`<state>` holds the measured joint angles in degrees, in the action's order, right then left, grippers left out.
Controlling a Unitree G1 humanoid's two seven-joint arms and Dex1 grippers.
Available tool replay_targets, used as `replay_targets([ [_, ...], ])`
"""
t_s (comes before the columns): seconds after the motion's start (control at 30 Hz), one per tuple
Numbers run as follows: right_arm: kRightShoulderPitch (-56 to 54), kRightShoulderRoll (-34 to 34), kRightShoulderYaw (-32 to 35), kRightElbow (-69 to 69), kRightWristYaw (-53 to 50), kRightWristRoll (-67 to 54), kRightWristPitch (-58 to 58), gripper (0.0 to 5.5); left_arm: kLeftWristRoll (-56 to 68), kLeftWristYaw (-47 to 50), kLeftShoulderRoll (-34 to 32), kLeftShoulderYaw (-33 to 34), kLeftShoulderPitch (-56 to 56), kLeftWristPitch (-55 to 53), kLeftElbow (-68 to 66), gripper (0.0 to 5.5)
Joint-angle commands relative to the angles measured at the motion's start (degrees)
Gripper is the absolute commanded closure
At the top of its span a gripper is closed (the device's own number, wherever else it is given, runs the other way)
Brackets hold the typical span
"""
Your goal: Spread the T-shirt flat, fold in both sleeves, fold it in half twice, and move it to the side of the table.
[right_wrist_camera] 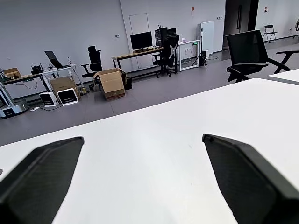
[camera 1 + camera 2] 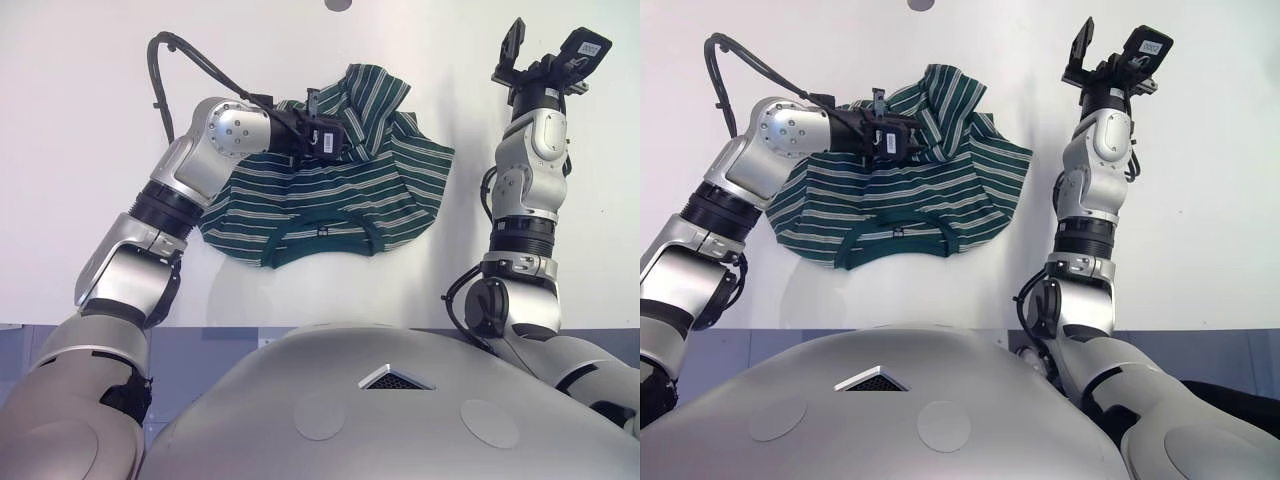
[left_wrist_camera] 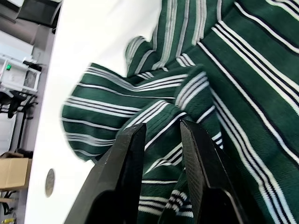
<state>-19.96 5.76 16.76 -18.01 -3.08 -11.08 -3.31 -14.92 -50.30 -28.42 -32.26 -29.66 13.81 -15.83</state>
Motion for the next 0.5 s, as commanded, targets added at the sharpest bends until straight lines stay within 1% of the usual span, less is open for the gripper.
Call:
replay_targets([
  [0.03,0.7,-0.6,-0.2,0.2,-0.6,-0.1,-0.2,0.73,-4.3,1.0,-0.4,-0.7,-1.8,3.6,-2.3,4.15],
  [0.1,0.6,-0.7,-0.3,0.2,-0.7,-0.1,-0.2,0.73,-5.2,1.2,0.0,-0.6,-1.7,4.3,-3.0,4.15],
  [0.33,0.5,-1.0,-0.4,0.1,-0.7,-0.1,-0.2,0.73,-7.0,2.4,1.5,-0.5,-0.2,4.8,-2.9,5.45],
  [0.5,0.4,-1.0,-0.5,-0.2,-0.8,-0.1,-0.1,0.73,-6.6,2.7,2.0,-0.2,0.4,5.5,-2.5,5.49],
])
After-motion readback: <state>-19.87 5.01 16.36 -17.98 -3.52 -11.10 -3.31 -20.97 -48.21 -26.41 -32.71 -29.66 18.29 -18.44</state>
